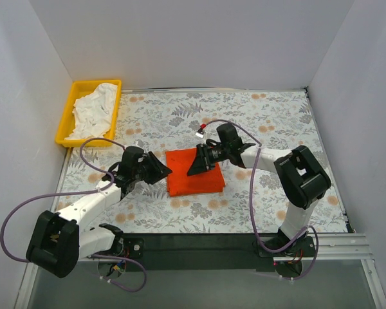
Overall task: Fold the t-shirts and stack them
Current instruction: Fold the tshirt, then neatly place the folded tshirt to the corner
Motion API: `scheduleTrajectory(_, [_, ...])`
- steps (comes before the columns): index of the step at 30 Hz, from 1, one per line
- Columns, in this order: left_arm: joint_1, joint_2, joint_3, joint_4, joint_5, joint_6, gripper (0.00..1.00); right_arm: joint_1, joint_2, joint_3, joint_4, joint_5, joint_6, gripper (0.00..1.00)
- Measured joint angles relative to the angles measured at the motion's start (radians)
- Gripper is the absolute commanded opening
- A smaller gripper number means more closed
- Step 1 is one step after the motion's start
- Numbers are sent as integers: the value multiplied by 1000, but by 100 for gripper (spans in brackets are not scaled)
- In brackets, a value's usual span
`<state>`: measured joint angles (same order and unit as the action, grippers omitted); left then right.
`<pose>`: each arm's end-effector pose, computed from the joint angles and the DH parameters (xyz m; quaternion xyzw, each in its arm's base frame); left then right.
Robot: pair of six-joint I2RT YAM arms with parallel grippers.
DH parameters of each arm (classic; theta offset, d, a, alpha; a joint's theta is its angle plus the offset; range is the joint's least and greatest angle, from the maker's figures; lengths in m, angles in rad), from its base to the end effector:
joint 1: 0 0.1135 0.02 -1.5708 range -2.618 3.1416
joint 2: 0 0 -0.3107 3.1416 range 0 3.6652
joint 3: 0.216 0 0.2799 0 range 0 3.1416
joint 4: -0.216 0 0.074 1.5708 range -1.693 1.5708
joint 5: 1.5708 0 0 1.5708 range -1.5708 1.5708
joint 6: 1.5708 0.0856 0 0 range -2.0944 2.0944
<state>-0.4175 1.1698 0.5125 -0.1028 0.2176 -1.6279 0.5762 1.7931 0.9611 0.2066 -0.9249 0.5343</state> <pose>0.2357 -0.1248 0.1714 -0.4845 0.7756 -0.3866 0.1191 0.3139 0.2855 0.1814 -0.2198 0.7924 0.5523 0.1369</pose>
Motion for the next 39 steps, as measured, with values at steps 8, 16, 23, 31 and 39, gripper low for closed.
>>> scheduleTrajectory(8, [3, -148, 82, -202, -111, 13, 47, 130, 127, 62, 46, 58, 32, 27])
scheduleTrajectory(16, [3, -336, 107, -403, -234, 47, 70, 119, 198, 51, 54, 72, 46, 33])
scheduleTrajectory(23, [3, -454, 157, -539, -325, 73, 78, 103, 0, 103, -230, 285, -107, 46])
scheduleTrajectory(31, [4, -619, 234, -623, -476, 124, 86, 44, -208, 106, -528, 678, -220, 50])
scheduleTrajectory(39, [4, -743, 252, -634, -582, 181, 89, 26, -173, 69, -628, 773, -231, 49])
